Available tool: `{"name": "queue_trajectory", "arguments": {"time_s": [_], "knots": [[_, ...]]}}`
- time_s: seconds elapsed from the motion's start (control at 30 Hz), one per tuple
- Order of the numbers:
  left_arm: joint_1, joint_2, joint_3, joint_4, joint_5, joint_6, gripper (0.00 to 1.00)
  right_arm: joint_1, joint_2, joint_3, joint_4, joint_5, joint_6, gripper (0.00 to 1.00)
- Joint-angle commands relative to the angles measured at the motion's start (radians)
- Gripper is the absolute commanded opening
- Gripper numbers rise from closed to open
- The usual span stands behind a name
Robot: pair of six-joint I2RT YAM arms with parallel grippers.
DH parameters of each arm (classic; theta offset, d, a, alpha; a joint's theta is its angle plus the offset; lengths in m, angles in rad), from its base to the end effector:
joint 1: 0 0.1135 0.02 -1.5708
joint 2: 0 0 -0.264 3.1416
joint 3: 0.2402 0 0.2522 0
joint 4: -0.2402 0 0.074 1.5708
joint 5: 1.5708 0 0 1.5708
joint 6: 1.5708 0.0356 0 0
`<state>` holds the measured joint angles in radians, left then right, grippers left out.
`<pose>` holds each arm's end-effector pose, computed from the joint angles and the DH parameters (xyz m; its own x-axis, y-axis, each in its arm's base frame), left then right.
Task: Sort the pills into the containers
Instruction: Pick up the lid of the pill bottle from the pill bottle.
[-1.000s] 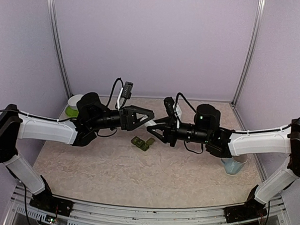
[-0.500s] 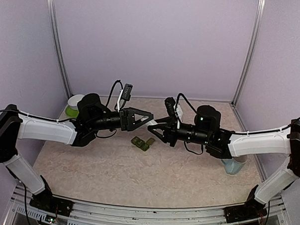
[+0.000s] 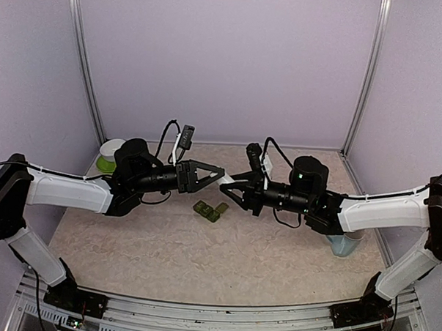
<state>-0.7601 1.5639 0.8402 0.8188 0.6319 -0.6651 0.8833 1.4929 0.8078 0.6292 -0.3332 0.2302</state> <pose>0.2346 -0.2521 0.2700 -0.5520 -0.1624 -0.8179 0.8153 0.1010 -0.5702 0.2033 0.2660 0.2621 -0.2484 0.0372 -0.9679 -0.9047 0.3480 0.2456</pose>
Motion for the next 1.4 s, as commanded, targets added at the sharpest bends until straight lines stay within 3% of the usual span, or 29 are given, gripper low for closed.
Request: {"name": "queue_trajectory", "arguments": {"time_s": [0.0,0.47,0.7,0.97,1.2,1.37], "knots": [[0.005,-0.033,-0.01,0.011,-0.002,0.009,0.56,-0.014,-0.026,-0.02,0.024,0.029,0.009,0.09],[0.01,-0.031,-0.017,0.008,-0.018,0.0,0.43,-0.017,-0.035,-0.039,0.039,0.026,0.013,0.08],[0.01,-0.025,-0.016,0.009,-0.025,-0.013,0.23,-0.018,-0.036,-0.045,0.046,0.023,0.01,0.09],[0.012,-0.038,-0.01,-0.006,-0.067,-0.07,0.28,-0.019,-0.031,-0.088,0.12,0.0,-0.076,0.08],[0.01,-0.065,0.002,-0.092,-0.145,-0.122,0.27,-0.016,-0.012,-0.119,0.19,0.074,-0.191,0.08],[0.011,-0.104,0.006,-0.181,-0.222,-0.079,0.28,-0.009,-0.014,-0.138,0.207,0.098,-0.23,0.07]]}}
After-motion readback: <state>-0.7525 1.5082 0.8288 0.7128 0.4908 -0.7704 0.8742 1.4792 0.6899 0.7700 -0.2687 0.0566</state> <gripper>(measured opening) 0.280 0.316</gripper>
